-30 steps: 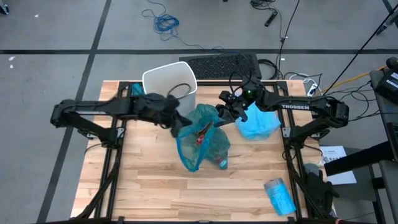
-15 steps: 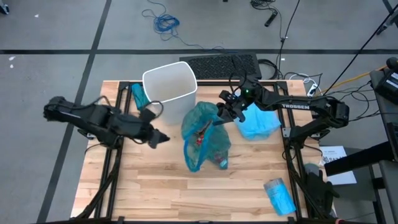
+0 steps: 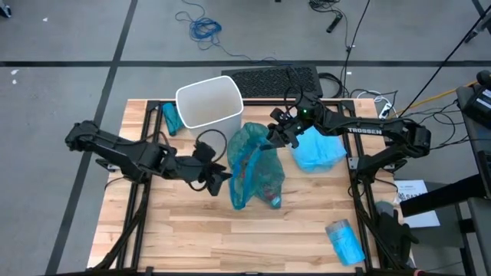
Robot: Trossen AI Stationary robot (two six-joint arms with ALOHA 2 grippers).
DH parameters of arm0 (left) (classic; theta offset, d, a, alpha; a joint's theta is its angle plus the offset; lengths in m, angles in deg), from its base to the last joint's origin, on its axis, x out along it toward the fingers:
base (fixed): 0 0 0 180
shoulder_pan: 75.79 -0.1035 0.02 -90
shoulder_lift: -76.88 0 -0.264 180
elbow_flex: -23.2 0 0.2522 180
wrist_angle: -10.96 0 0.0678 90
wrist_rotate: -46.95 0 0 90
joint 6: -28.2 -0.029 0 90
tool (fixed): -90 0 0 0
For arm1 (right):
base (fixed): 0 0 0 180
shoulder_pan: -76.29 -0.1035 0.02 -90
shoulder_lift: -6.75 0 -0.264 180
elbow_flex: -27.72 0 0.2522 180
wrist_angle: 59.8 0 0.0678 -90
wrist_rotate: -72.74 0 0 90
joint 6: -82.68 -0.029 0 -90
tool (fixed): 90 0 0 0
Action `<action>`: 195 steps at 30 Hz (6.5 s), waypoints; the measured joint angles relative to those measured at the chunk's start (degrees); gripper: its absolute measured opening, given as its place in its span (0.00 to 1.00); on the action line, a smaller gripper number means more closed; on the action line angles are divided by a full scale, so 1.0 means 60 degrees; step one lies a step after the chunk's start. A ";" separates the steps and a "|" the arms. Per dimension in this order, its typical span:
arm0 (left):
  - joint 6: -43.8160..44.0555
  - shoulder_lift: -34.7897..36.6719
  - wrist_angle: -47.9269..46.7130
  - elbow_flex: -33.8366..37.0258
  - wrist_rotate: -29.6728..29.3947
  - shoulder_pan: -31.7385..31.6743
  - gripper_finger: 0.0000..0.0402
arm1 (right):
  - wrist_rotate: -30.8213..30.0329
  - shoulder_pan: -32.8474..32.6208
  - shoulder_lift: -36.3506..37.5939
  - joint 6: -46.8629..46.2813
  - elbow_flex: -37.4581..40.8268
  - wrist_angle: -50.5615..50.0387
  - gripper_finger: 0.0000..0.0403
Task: Place trash/remove bag and relplace
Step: Close the blue trash bag
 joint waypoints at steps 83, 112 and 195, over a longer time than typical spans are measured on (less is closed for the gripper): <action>-0.5102 -0.1067 -0.0032 -0.3007 -0.1022 -0.1650 0.00 | -0.0459 -0.0423 0.0033 -0.2182 0.0004 0.3534 0.00; -0.5263 -0.1988 0.0200 -0.3007 -0.0021 -0.1802 0.00 | -0.1537 -0.0483 -0.0001 -0.4431 0.1968 0.7134 0.36; -0.5747 -0.1975 0.0552 -0.3007 0.0183 -0.2091 0.00 | -0.2606 -0.1386 0.0157 -0.5088 0.2087 0.9392 0.00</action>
